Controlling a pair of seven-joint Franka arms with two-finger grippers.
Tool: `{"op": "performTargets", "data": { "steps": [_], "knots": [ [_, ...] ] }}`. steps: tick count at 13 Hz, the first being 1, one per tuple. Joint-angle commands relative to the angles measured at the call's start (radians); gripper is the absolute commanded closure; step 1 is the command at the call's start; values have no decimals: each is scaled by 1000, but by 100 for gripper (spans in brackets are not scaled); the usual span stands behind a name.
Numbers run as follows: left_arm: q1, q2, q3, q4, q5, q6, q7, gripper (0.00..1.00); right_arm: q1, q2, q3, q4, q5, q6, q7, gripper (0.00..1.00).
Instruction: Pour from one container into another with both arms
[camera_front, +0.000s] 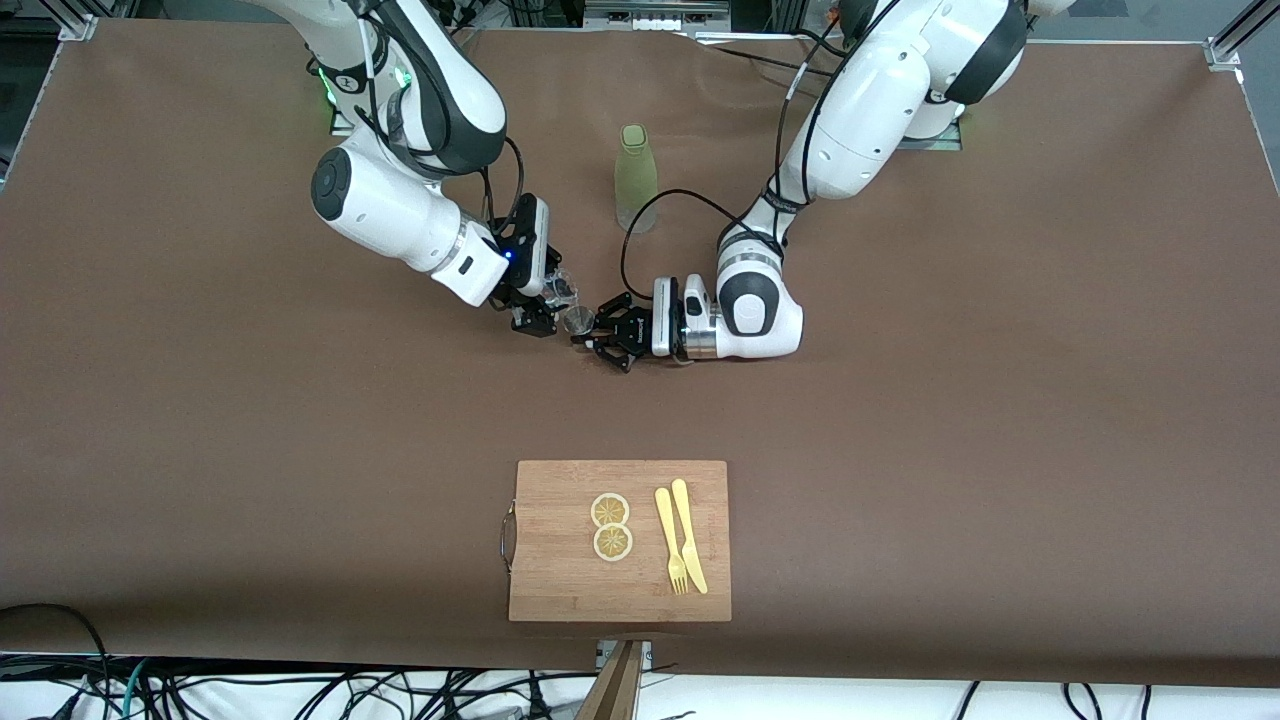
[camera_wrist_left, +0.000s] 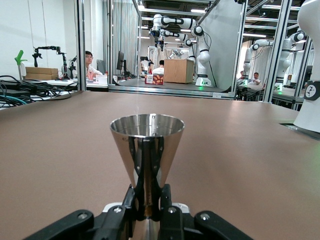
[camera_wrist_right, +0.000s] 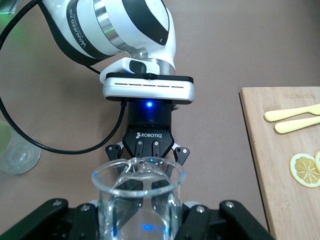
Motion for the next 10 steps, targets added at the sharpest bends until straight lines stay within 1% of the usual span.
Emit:
{"op": "performTargets", "data": {
  "steps": [1, 5, 8, 10],
  "knots": [
    [-12, 19, 6, 23, -22, 15, 27, 100, 4, -48, 3, -27, -18, -12, 80, 97],
    [-12, 19, 6, 24, -24, 14, 26, 100, -7, -68, 3, -28, -8, -81, 123, 97],
    [-11, 18, 6, 23, -22, 7, 26, 100, -21, -92, 3, -30, 60, -139, 125, 97],
    [-9, 13, 7, 23, -17, 4, 26, 100, -48, -97, 3, -30, 84, -163, 120, 97]
  ]
}}
